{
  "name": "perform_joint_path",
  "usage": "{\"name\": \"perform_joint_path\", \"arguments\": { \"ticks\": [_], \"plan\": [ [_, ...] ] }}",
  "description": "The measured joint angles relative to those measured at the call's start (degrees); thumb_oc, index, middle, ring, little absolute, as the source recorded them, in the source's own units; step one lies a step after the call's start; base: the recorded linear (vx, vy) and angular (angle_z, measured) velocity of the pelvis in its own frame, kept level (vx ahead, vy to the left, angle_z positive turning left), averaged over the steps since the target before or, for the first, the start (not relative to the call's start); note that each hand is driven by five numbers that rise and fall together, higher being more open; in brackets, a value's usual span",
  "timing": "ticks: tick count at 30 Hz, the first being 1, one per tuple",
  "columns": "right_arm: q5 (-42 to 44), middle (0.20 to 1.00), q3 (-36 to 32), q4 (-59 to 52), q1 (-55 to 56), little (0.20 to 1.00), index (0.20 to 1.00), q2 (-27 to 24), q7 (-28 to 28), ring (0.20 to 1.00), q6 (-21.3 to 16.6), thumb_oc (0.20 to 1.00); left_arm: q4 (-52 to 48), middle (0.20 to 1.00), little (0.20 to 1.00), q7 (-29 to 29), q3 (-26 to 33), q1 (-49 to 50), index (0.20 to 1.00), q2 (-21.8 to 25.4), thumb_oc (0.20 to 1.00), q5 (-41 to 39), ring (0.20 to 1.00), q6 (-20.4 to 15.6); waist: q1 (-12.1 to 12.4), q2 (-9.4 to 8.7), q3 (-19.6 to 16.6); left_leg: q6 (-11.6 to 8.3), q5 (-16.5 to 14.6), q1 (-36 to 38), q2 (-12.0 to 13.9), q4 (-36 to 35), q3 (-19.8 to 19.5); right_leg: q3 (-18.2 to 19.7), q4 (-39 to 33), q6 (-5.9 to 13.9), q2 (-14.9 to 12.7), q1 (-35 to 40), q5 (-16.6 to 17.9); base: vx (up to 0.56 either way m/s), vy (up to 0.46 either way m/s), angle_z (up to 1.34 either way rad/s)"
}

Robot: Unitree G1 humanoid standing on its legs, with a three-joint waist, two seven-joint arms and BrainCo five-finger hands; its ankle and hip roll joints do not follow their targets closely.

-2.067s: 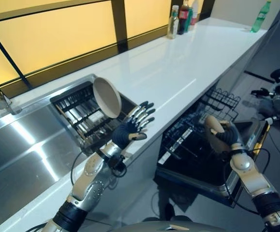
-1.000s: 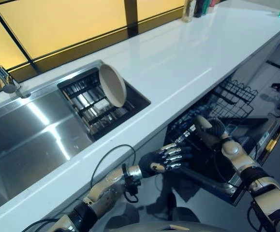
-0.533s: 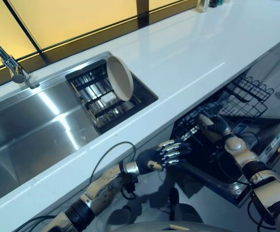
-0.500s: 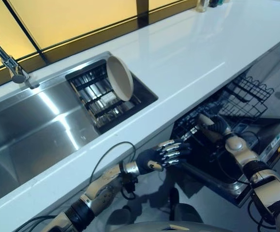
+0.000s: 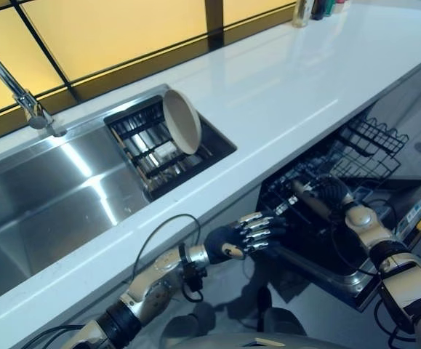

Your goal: Pick up plates and place into dishwasher.

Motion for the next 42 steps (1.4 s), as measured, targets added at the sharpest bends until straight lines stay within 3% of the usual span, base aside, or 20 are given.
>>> {"name": "perform_joint_path", "arguments": {
  "ticks": [13, 17, 20, 22, 26, 30, 35, 42],
  "plan": [
    [-1.25, 1.000, -0.06, -2.45, 0.10, 1.000, 1.000, -0.24, -2.38, 1.000, 0.24, 1.000, 0.00, 1.000, 1.000, 0.02, -0.94, 0.32, 1.000, 0.10, 1.000, 0.00, 1.000, -0.51, -0.31, 0.64, -0.14, 0.00, 0.00, 0.14, 0.00, 0.33, 0.17, 0.26, 0.57, -0.06, -0.01, -0.05, -0.04, 0.00, 0.002, 0.00],
    [2.75, 1.000, -3.18, -14.68, 3.83, 1.000, 1.000, -0.55, -6.35, 1.000, 0.60, 1.000, -1.32, 1.000, 1.000, 0.05, -0.07, 1.82, 1.000, 0.32, 1.000, 0.00, 1.000, -1.23, -0.50, 1.05, -0.36, -0.01, 0.01, 0.97, 0.01, 0.02, 0.68, 0.84, 0.88, -0.08, 0.07, 0.01, -0.06, 0.02, 0.045, -0.06],
    [12.26, 1.000, -10.21, -30.35, 12.03, 1.000, 1.000, 1.68, -8.59, 1.000, 0.15, 1.000, -4.18, 1.000, 1.000, 0.03, 2.40, 4.73, 1.000, 0.29, 1.000, 0.11, 1.000, -2.67, -2.29, 1.13, -0.42, 0.00, 0.11, 1.58, 0.22, -0.53, 1.97, 1.22, 0.93, 0.00, 0.02, 0.08, -0.13, 0.00, 0.051, -0.02],
    [23.98, 1.000, -17.71, -36.30, 18.48, 1.000, 1.000, 7.81, -7.07, 1.000, -2.66, 1.000, -4.22, 1.000, 1.000, 0.08, 4.37, 5.05, 1.000, -0.19, 1.000, 1.35, 1.000, -3.14, -2.69, 1.00, -0.51, -0.06, 0.04, 2.28, 0.35, -0.95, 2.94, 1.71, 1.47, 0.06, 0.13, 0.30, -0.56, -0.04, 0.037, -0.14],
    [48.05, 1.000, -21.85, -38.42, 25.76, 1.000, 1.000, 17.95, -0.02, 1.000, -4.46, 1.000, -7.15, 1.000, 1.000, 1.57, 6.86, 4.44, 1.000, -0.48, 1.000, 3.90, 1.000, -3.60, -5.14, 0.21, -1.27, -0.02, 0.04, 2.77, 0.17, -1.56, 4.62, 3.18, 1.58, 0.28, 0.08, -0.81, -0.61, -0.07, 0.029, -0.25],
    [65.26, 1.000, -21.36, -44.26, 31.48, 1.000, 1.000, 24.47, 1.73, 1.000, -4.36, 1.000, -11.12, 1.000, 1.000, 5.96, 6.42, -0.72, 1.000, -3.42, 1.000, 7.07, 1.000, -3.54, -6.61, -0.31, -4.34, 0.42, 0.35, 2.02, 0.05, -2.67, 4.78, 3.16, 0.52, 0.85, -0.03, -1.44, -0.17, -0.09, 0.063, -0.03],
    [69.55, 1.000, -19.39, -53.80, 33.65, 1.000, 1.000, 28.02, 3.28, 1.000, -4.22, 1.000, -11.74, 1.000, 1.000, 12.20, 8.26, -7.04, 1.000, -4.92, 1.000, 10.09, 1.000, -4.22, -6.71, -0.71, -7.17, 0.45, 0.37, 1.97, -0.48, -3.24, 4.85, 3.56, 0.77, 0.85, -0.20, -2.07, 0.18, -0.07, 0.098, -0.02],
    [67.25, 1.000, -18.41, -65.70, 36.10, 1.000, 1.000, 26.95, 5.65, 1.000, -1.89, 1.000, -14.86, 1.000, 1.000, 23.53, 25.24, -7.83, 1.000, -4.78, 1.000, 10.10, 1.000, -5.85, -6.24, -2.33, -9.85, 0.61, 0.43, 1.40, -0.91, -3.60, 5.06, 3.79, 0.96, 1.04, -0.59, -2.74, 0.01, -0.06, 0.090, 0.00]
  ]
}}
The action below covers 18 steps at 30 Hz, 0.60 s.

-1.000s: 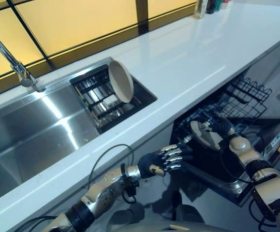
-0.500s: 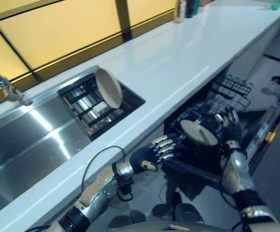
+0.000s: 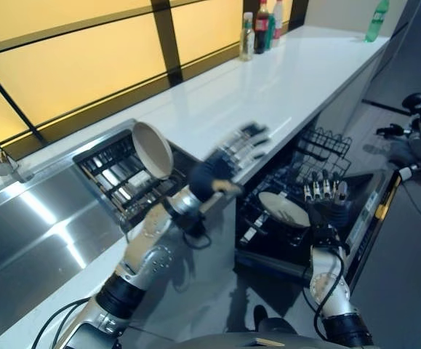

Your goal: Pick up plates and place into dishwasher.

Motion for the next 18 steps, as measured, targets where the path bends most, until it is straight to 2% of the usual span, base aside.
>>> {"name": "perform_joint_path", "arguments": {
  "ticks": [2, 4, 7, 9, 13, 18],
  "plan": [
    [-1.16, 1.000, -0.12, -1.69, 0.25, 1.000, 1.000, -0.60, 0.34, 1.000, 0.00, 1.000, -0.02, 1.000, 1.000, 1.95, 2.75, 0.01, 1.000, 0.29, 1.000, 0.55, 1.000, -1.15, 0.05, -0.39, -0.75, 0.54, 0.43, -0.65, -0.21, -0.35, -0.39, -1.69, -0.02, 0.21, -0.76, 0.09, -0.18, -0.06, 0.124, 0.37],
    [-1.21, 1.000, -0.43, -1.86, 0.26, 1.000, 1.000, -0.85, 0.14, 1.000, 0.01, 1.000, -0.03, 1.000, 1.000, 3.67, 3.90, 0.01, 1.000, 0.56, 1.000, 4.32, 1.000, -2.58, -0.10, -0.54, -1.47, 0.86, 1.14, -0.79, -0.28, -0.87, -0.39, -3.67, 0.17, 0.43, -1.61, 0.68, -0.91, -0.03, 0.143, 0.49],
    [-7.70, 1.000, 0.48, -1.77, -0.05, 1.000, 1.000, -2.69, -4.07, 1.000, 0.93, 1.000, -0.04, 1.000, 1.000, 7.48, 5.25, -0.01, 1.000, 2.62, 1.000, 10.28, 1.000, -3.63, 1.71, -0.37, -2.91, 0.81, 1.86, -0.83, -1.04, -2.12, -0.81, -4.55, 0.57, 0.95, -2.60, 0.45, -1.35, -0.01, 0.160, 0.21],
    [-11.54, 1.000, 0.53, -1.77, -0.16, 1.000, 1.000, -3.31, -6.08, 1.000, 2.19, 1.000, 0.10, 1.000, 1.000, 9.85, 8.65, 0.01, 1.000, 4.25, 1.000, 11.34, 1.000, -3.58, 2.80, -0.57, -3.23, 1.02, 2.47, -0.54, -1.66, -3.20, -1.16, -5.10, 0.52, 1.35, -3.12, 0.52, -1.36, -0.01, 0.143, 0.15],
    [-18.94, 1.000, 1.76, -1.81, -0.36, 1.000, 1.000, -5.50, -7.66, 1.000, 3.36, 1.000, 0.16, 1.000, 1.000, 10.61, 14.28, 3.91, 1.000, 3.89, 1.000, 11.21, 1.000, -4.44, 4.57, -0.92, -3.86, 0.79, 2.77, -0.50, -2.26, -3.63, -1.59, -5.27, 0.47, 1.66, -3.54, 0.56, -1.17, -0.03, 0.149, 0.06],
    [-22.18, 1.000, 2.66, -1.70, -2.62, 1.000, 1.000, -7.05, -7.74, 1.000, 3.92, 1.000, 0.17, 1.000, 1.000, 10.24, 14.19, 7.33, 1.000, 2.04, 1.000, 11.33, 1.000, -4.66, 5.65, -1.11, -3.87, 0.87, 2.82, -0.51, -2.61, -3.73, -2.05, -5.54, 0.84, 1.79, -3.60, 0.58, -1.34, -0.02, 0.132, 0.04]
  ]
}}
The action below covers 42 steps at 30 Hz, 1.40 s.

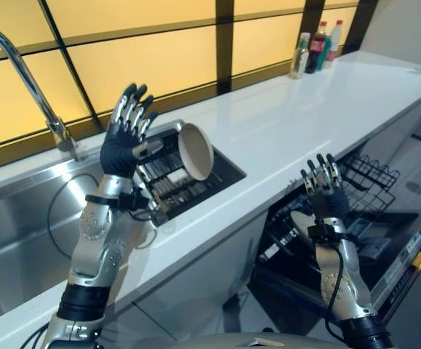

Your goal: Pick up plates and place into dishwasher.

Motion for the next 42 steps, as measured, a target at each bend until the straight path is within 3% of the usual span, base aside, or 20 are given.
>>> {"name": "perform_joint_path", "arguments": {
  "ticks": [3, 5, 9, 13, 21, 23, 29, 33, 35, 39, 42],
  "plan": [
    [-0.63, 1.000, -0.12, 0.01, -0.25, 1.000, 1.000, -1.59, -0.24, 1.000, -0.04, 1.000, 0.13, 1.000, 1.000, -0.07, -1.80, -0.93, 1.000, 0.15, 1.000, 1.55, 1.000, 0.31, -0.78, -0.46, 1.04, 0.69, -0.54, -0.21, -0.94, 1.13, -2.27, 1.54, 6.92, 1.03, -1.22, -1.32, -4.60, 0.05, 0.003, 0.40],
    [-0.82, 1.000, -0.33, 0.04, -0.24, 1.000, 1.000, -2.15, -0.15, 1.000, -0.04, 1.000, 0.18, 1.000, 1.000, -0.39, -2.43, -1.06, 1.000, 0.18, 1.000, 2.87, 1.000, 0.44, -2.02, -0.86, 1.46, 0.65, -0.61, -0.81, -1.03, 1.86, -4.84, 5.67, 8.74, 1.71, -0.35, -1.10, -7.90, 0.10, -0.092, 0.65],
    [-1.55, 1.000, -1.56, -0.07, -0.53, 1.000, 1.000, -4.96, 0.67, 1.000, -0.12, 1.000, 0.24, 1.000, 1.000, -0.39, -3.94, -3.58, 1.000, 1.05, 1.000, 4.48, 1.000, 1.38, -3.17, 0.03, 2.77, 0.41, -0.23, -4.75, -0.75, 3.92, -7.82, 12.95, 7.61, 1.41, 3.22, -1.18, -8.53, 0.03, -0.105, 0.45],
    [-1.30, 1.000, -4.84, 0.03, -1.91, 1.000, 1.000, -6.84, 2.67, 1.000, -0.12, 1.000, 1.39, 1.000, 1.000, -0.39, -3.89, -5.23, 1.000, 1.60, 1.000, 6.50, 1.000, 1.20, -4.28, 0.97, 5.38, -0.23, 0.09, -8.91, -0.12, 6.53, -8.21, 13.37, 7.64, 1.32, 4.14, -2.61, -8.62, 0.00, -0.106, 0.32],
    [-0.37, 1.000, -5.54, -0.52, -3.55, 1.000, 1.000, -7.20, 2.60, 1.000, 0.01, 1.000, 1.39, 1.000, 1.000, 0.79, -4.32, -9.49, 1.000, 3.14, 1.000, 6.70, 1.000, 1.25, -4.60, 0.33, 10.34, -1.11, 0.76, -12.96, 0.52, 7.66, -9.83, 12.81, 8.68, 0.71, 5.10, -5.88, -8.50, 0.05, -0.010, 0.08],
    [-0.24, 1.000, -5.54, -0.52, -3.59, 1.000, 1.000, -7.79, 2.68, 1.000, 0.38, 1.000, 1.39, 1.000, 1.000, 1.52, -4.33, -11.08, 1.000, 4.72, 1.000, 10.11, 1.000, 1.25, -5.26, 0.11, 11.14, -1.13, 0.78, -12.84, 0.52, 7.91, -9.50, 12.83, 8.68, 0.65, 5.02, -5.89, -8.47, 0.11, 0.050, 0.03],
    [0.84, 1.000, -5.55, -0.59, -5.71, 1.000, 1.000, -8.89, 3.55, 1.000, 3.21, 1.000, 6.31, 1.000, 1.000, 4.67, -4.68, -21.37, 1.000, 15.40, 1.000, 18.26, 1.000, 1.51, -6.83, -0.08, 12.82, -1.14, 0.78, -12.45, 0.66, 8.40, -7.31, 13.90, 9.01, 0.52, 4.90, -5.86, -8.32, 0.05, 0.062, -0.04],
    [1.68, 1.000, -6.19, -2.53, -6.54, 1.000, 1.000, -10.96, 4.05, 1.000, 4.86, 1.000, 12.62, 1.000, 1.000, 8.51, -7.43, -29.96, 1.000, 26.98, 1.000, 28.63, 1.000, 1.30, -9.05, 0.32, 15.18, -1.10, 0.80, -11.84, 0.66, 8.23, -6.00, 14.61, 9.61, 0.73, 4.75, -5.88, -8.42, 0.07, 0.062, -0.09],
    [2.02, 1.000, -7.55, -2.54, -6.28, 1.000, 1.000, -12.64, 4.80, 1.000, 5.41, 1.000, 15.98, 1.000, 1.000, 9.93, -11.14, -34.73, 1.000, 33.60, 1.000, 35.96, 1.000, 1.27, -10.29, 0.72, 15.47, -1.05, 0.84, -11.57, 0.62, 8.09, -5.23, 14.94, 9.65, 0.81, 4.68, -5.96, -8.41, 0.10, 0.042, -0.06],
    [5.43, 1.000, -11.07, -2.22, -5.57, 1.000, 1.000, -17.10, 7.45, 1.000, 6.18, 1.000, 22.51, 1.000, 1.000, 10.44, -24.02, -46.77, 1.000, 44.63, 1.000, 47.70, 1.000, 0.55, -12.30, 1.45, 15.87, -0.89, 0.95, -10.49, 0.76, 7.82, -2.74, 15.71, 9.65, 1.00, 4.47, -5.38, -8.54, 0.12, 0.034, -0.12],
    [6.58, 1.000, -14.92, -1.99, -4.06, 1.000, 1.000, -18.23, 9.22, 1.000, 6.22, 1.000, 23.89, 1.000, 1.000, 10.23, -31.04, -52.58, 1.000, 47.96, 1.000, 54.00, 1.000, 0.23, -13.87, 1.61, 15.93, -0.85, 0.97, -9.17, 0.98, 7.11, -1.51, 15.97, 9.66, 0.95, 4.49, -4.76, -8.70, 0.10, 0.010, -0.08]
  ]
}}
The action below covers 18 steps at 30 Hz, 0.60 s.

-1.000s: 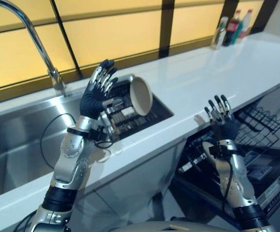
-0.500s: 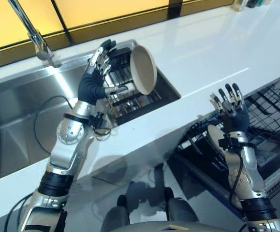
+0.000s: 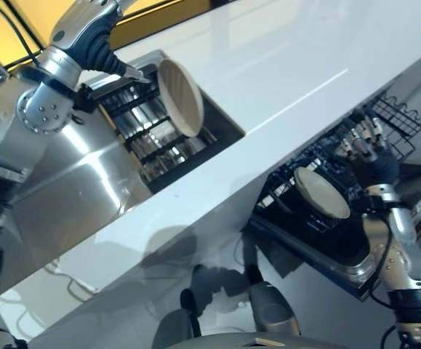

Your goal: Pick up plates and place into dishwasher.

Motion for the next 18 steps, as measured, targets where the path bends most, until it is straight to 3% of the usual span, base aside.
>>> {"name": "perform_joint_path", "arguments": {
  "ticks": [6, 18],
  "plan": [
    [2.43, 1.000, -2.20, 2.94, 2.65, 1.000, 1.000, -5.75, 3.43, 1.000, -0.27, 1.000, 4.14, 1.000, 1.000, -0.65, -11.23, -5.47, 1.000, 2.03, 1.000, 6.70, 1.000, 0.28, -2.66, 0.50, 0.35, -0.11, -0.11, -0.74, -0.13, 0.68, 0.56, 0.85, 2.57, 0.05, 0.08, -1.85, -0.95, -0.01, 0.027, -0.04],
    [2.56, 1.000, -3.03, 1.87, 2.24, 1.000, 1.000, -6.40, 3.71, 1.000, -1.69, 1.000, 14.15, 1.000, 1.000, 2.99, -17.36, -6.93, 1.000, -3.88, 1.000, 15.89, 1.000, 5.31, -4.65, -0.16, 5.90, -0.58, -0.39, -7.85, 0.54, 5.24, 1.73, 2.90, 9.05, -0.12, 1.50, -10.85, -1.64, -0.04, 0.009, -0.07]
  ]
}}
